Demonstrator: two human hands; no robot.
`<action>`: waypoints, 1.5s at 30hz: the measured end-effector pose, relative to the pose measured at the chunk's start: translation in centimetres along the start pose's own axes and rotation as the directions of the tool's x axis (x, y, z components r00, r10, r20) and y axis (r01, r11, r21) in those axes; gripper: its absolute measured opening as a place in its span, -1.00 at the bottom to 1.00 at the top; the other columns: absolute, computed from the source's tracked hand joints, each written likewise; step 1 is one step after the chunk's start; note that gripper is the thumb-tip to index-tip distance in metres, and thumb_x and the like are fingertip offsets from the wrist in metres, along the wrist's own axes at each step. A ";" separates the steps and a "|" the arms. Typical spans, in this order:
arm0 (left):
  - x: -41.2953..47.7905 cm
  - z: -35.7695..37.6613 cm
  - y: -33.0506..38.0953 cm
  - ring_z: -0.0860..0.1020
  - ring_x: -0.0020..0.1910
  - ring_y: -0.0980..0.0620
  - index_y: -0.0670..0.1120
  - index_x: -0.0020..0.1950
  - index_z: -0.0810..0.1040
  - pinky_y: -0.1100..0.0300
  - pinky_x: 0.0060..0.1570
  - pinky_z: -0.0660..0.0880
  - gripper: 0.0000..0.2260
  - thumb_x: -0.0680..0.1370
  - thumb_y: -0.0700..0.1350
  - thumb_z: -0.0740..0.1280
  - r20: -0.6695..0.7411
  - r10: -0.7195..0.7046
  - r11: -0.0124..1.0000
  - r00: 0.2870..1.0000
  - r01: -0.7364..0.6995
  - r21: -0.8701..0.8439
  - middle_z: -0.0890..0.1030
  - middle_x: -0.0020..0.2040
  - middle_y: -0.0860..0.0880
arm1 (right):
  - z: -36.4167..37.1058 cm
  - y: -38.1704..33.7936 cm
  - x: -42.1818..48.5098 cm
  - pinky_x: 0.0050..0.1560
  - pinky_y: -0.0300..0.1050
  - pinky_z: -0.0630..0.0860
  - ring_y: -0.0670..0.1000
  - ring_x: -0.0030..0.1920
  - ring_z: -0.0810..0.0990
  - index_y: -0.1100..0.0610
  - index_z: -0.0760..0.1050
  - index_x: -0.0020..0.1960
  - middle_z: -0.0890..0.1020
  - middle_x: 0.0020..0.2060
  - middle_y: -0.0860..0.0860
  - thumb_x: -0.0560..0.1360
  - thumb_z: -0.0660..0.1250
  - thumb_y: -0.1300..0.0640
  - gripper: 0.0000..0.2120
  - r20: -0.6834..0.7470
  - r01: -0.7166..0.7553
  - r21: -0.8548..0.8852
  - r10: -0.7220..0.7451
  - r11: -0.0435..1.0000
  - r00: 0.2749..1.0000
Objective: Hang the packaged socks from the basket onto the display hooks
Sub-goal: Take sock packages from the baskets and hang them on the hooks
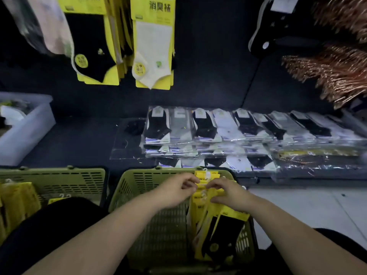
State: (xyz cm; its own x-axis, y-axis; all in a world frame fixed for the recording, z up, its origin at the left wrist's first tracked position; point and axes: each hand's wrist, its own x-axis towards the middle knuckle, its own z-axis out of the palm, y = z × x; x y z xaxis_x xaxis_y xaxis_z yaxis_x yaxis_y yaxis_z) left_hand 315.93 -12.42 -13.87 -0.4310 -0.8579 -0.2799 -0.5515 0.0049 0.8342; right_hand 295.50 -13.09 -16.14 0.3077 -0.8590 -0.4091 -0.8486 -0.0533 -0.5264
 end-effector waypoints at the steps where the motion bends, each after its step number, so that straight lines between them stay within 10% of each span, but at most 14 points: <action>1: 0.1 0.7 -0.4 0.53 0.11 0.01 -0.19 0.23 0.50 0.22 0.17 0.44 -0.78 0.58 -0.25 0.27 0.039 -0.007 0.999 0.999 0.006 0.031 0.59 0.15 -0.16 | 0.7 0.9 -0.4 0.28 -0.13 0.35 0.00 0.29 0.41 0.03 0.43 0.31 0.45 0.26 -0.01 0.42 0.47 0.03 -0.50 -0.027 0.005 -0.074 -0.008 0.997 1.000; 7: -0.3 2.3 -2.9 0.53 0.18 0.02 -0.11 0.29 0.48 0.22 0.18 0.44 -0.73 0.58 -0.19 0.28 0.179 -0.044 0.968 0.983 -0.002 0.250 0.58 0.20 -0.06 | 1.1 3.9 -1.7 0.42 -0.12 0.15 0.01 0.47 0.15 -0.05 0.02 0.54 0.19 0.48 -0.04 0.28 0.56 -0.03 0.01 -0.114 0.013 -0.174 -0.034 0.985 0.993; 12: 0.2 1.3 -2.8 0.53 0.17 0.04 -0.10 0.25 0.49 0.21 0.19 0.44 -0.76 0.58 -0.18 0.29 0.154 -0.040 0.974 0.987 0.004 0.228 0.58 0.18 -0.05 | 0.9 6.1 -2.0 0.49 0.02 -0.01 0.06 0.51 0.10 0.02 -0.19 0.55 0.08 0.52 0.02 0.36 0.47 0.13 0.02 -0.229 -0.231 -0.385 0.150 0.893 0.962; 16: 0.4 1.4 -2.8 0.52 0.16 0.05 -0.08 0.26 0.49 0.19 0.20 0.45 -0.75 0.58 -0.17 0.28 0.170 -0.039 0.969 0.985 -0.005 0.249 0.57 0.19 -0.04 | 0.3 6.5 -1.8 0.28 -0.06 0.38 0.13 0.37 0.37 0.07 0.04 0.53 0.27 0.45 0.11 0.32 0.52 0.19 -0.06 -0.155 -0.289 -0.189 0.263 0.938 0.952; 31: 0.4 2.6 -3.5 0.38 0.34 0.04 -0.04 0.48 0.16 0.25 0.28 0.31 -0.36 0.50 -0.03 0.40 0.202 -0.151 0.967 0.968 0.101 0.235 0.36 0.41 0.00 | -0.5 3.4 -1.2 0.07 -0.13 0.47 0.01 0.14 0.52 0.14 0.54 0.14 0.57 0.10 -0.01 0.28 0.56 -0.07 -0.48 0.029 -0.131 -0.191 0.139 0.973 0.990; 38: 0.4 3.7 -3.5 0.53 0.11 0.13 0.00 0.28 0.31 0.45 0.01 0.45 -0.33 0.30 -0.30 0.56 -0.007 -0.086 0.935 0.996 0.078 -0.347 0.56 0.08 0.08 | -3.4 -0.5 -3.0 -0.24 -0.22 0.48 -0.17 -0.36 0.56 -0.03 0.51 -0.09 0.56 -0.20 -0.15 0.26 0.60 0.13 -0.66 -0.070 -0.001 0.308 0.024 0.951 0.997; 45: 0.8 1.6 -2.4 0.62 -0.14 0.26 0.01 -0.03 0.61 0.37 -0.08 0.53 -0.71 0.34 -0.28 0.52 -0.183 -0.160 0.871 0.970 0.052 -0.488 0.67 -0.11 0.14 | -2.8 -1.3 -1.9 -0.04 -0.12 0.58 0.04 -0.02 0.60 -0.04 0.53 -0.05 0.59 0.04 0.02 0.25 0.58 0.11 -0.66 -0.345 0.184 0.677 0.087 0.712 0.934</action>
State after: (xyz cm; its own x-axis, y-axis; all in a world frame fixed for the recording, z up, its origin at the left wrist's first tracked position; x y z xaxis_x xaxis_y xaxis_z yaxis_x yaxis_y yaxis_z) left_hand 315.74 -12.34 -16.86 -0.1995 -0.9268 -0.3182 -0.1545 -0.2909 0.9442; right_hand 294.82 -12.84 -12.55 0.0648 -0.9832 -0.1708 -0.2563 0.1490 -0.9551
